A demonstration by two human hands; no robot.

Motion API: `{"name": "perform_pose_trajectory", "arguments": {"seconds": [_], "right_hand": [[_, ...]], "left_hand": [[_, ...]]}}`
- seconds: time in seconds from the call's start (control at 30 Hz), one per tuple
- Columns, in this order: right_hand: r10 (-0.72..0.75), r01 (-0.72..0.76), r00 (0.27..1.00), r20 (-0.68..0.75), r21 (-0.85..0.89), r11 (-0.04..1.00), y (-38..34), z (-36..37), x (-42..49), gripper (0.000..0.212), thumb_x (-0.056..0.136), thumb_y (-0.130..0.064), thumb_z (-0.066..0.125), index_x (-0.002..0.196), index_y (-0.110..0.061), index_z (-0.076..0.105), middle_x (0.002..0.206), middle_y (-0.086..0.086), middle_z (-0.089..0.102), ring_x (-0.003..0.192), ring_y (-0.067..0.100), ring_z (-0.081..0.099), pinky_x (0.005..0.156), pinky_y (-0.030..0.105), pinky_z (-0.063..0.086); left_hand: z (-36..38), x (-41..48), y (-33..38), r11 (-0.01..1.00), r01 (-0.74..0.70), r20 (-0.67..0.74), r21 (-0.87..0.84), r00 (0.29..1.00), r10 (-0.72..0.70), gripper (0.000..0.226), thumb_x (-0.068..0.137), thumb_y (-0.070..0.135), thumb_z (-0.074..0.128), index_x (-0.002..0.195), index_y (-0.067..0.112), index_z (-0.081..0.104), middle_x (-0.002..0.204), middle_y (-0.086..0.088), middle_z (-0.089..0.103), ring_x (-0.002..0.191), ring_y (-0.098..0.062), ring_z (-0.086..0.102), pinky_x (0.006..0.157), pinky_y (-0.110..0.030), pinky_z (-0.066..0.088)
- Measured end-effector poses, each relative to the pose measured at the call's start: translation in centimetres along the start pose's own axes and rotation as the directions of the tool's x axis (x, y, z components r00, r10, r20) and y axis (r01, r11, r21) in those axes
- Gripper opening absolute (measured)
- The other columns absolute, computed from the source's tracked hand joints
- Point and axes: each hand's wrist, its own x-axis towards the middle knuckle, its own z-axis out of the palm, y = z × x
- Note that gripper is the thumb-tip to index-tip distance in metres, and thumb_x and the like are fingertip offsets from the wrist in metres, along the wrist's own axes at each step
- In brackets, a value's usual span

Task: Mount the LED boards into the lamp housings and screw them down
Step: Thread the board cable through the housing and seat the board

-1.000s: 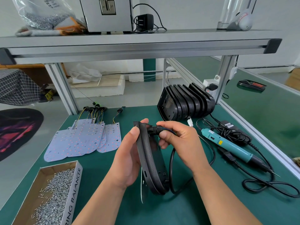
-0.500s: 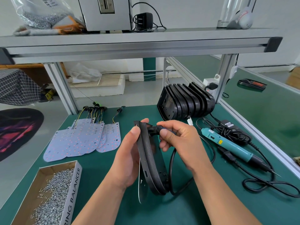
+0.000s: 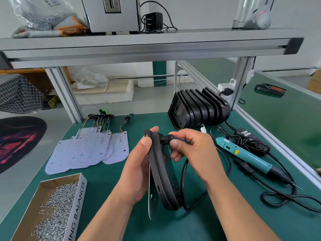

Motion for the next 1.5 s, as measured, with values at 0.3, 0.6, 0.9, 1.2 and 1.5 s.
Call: {"name": "perform_pose_trajectory", "arguments": {"seconds": [0.3,0.6,0.9,1.2,1.5], "right_hand": [[0.002,-0.005,0.998,0.057,0.046,0.999,-0.2,0.2,-0.3,0.022,0.101,-0.01,0.065,0.106,-0.024,0.082,0.079,0.011,0.074,0.064,0.026,0.072,0.058,0.03,0.058],[0.073,-0.073,0.997,0.005,0.178,0.981,-0.4,0.6,-0.4,0.012,0.096,-0.014,0.069,0.091,-0.01,0.079,0.073,0.015,0.071,0.055,0.023,0.066,0.049,0.028,0.052],[0.013,-0.013,1.0,0.003,0.147,0.989,-0.6,0.7,-0.5,0.017,0.097,-0.021,0.067,0.094,-0.009,0.078,0.073,0.014,0.07,0.057,0.025,0.066,0.05,0.029,0.052],[-0.055,0.06,0.994,0.097,-0.04,0.997,-1.3,0.2,-0.6,0.023,0.103,0.003,0.061,0.106,-0.014,0.076,0.079,0.01,0.073,0.066,0.022,0.069,0.059,0.029,0.053],[-0.057,0.061,0.997,0.044,-0.102,0.993,-2.1,-0.1,-0.6,0.026,0.103,-0.002,0.065,0.092,-0.02,0.08,0.075,0.011,0.074,0.06,0.028,0.072,0.052,0.03,0.055]], "left_hand": [[-0.8,0.2,-0.3,0.997,-0.069,0.033,0.043,0.997,0.068,0.082,0.078,0.072,0.081,0.146,0.029,0.062,0.14,-0.031,0.062,0.123,-0.039,0.061,0.121,-0.069,0.032],[-1.7,0.5,-0.7,0.964,-0.087,0.042,0.251,0.996,0.079,0.076,0.092,0.072,0.069,0.157,0.039,0.049,0.142,-0.023,0.065,0.137,-0.049,0.054,0.118,-0.08,0.027],[-2.3,0.6,-0.8,0.959,-0.099,0.059,0.267,0.995,0.086,0.075,0.094,0.07,0.067,0.159,0.039,0.046,0.142,-0.022,0.065,0.138,-0.055,0.051,0.117,-0.082,0.027],[-2.2,0.5,-0.5,0.97,-0.125,0.101,0.211,0.989,0.105,0.078,0.094,0.067,0.069,0.16,0.034,0.044,0.131,-0.03,0.066,0.128,-0.058,0.057,0.117,-0.082,0.026],[-1.3,0.3,-0.3,0.932,-0.19,0.067,0.307,0.982,0.178,0.08,0.087,0.071,0.076,0.155,0.04,0.051,0.134,-0.023,0.068,0.129,-0.047,0.061,0.113,-0.061,0.047]]}}
